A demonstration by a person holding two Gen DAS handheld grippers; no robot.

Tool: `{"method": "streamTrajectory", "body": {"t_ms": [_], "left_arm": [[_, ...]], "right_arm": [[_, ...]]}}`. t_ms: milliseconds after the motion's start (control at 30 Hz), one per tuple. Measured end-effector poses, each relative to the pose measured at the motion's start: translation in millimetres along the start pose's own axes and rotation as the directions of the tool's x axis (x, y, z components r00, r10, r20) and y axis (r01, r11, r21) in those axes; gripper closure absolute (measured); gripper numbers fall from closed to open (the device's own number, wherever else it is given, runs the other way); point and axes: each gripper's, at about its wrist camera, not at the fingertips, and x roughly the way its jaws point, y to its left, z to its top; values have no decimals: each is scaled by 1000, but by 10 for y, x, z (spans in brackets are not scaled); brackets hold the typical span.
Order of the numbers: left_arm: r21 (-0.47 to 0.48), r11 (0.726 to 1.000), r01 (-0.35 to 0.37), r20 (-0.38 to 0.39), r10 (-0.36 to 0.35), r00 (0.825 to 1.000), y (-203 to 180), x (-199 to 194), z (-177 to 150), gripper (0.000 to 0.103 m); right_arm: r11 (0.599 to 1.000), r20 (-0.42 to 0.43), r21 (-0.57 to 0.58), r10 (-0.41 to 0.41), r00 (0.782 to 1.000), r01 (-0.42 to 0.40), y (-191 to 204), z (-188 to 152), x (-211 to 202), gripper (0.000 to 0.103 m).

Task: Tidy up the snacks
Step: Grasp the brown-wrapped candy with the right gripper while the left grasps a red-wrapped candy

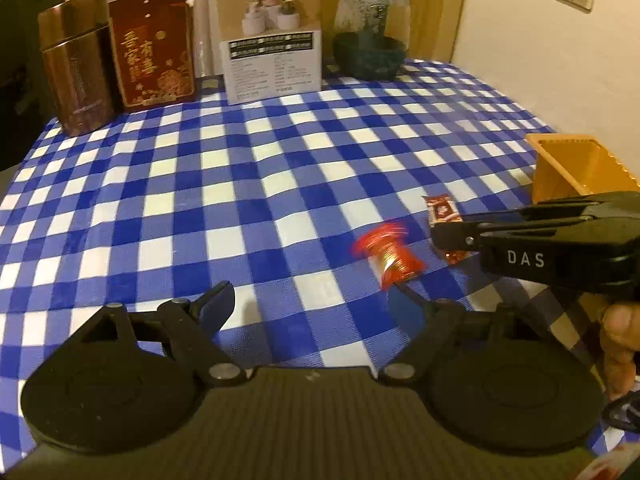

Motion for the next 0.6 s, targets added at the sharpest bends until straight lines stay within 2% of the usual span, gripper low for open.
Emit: {"method": "streamTrajectory", "body": {"t_ms": [233, 400, 500, 600], "left_arm": [[77, 994, 74, 37, -77, 996, -178, 94, 6, 21], [-46, 986, 157, 20, -157, 987, -216, 229, 37, 26], [-183, 961, 206, 18, -207, 978, -154, 306, 47, 33], [-209, 957, 202, 36, -199, 979, -163, 318, 57, 39]], "right_arm": [[998, 8, 56, -27, 1000, 26, -118, 16, -102, 79], [996, 11, 80, -36, 999, 35, -142, 15, -111, 79], [995, 21, 91, -39, 999, 37, -142, 15, -121, 79], [993, 33, 112, -51, 998, 47, -173, 28, -141, 79]]}}
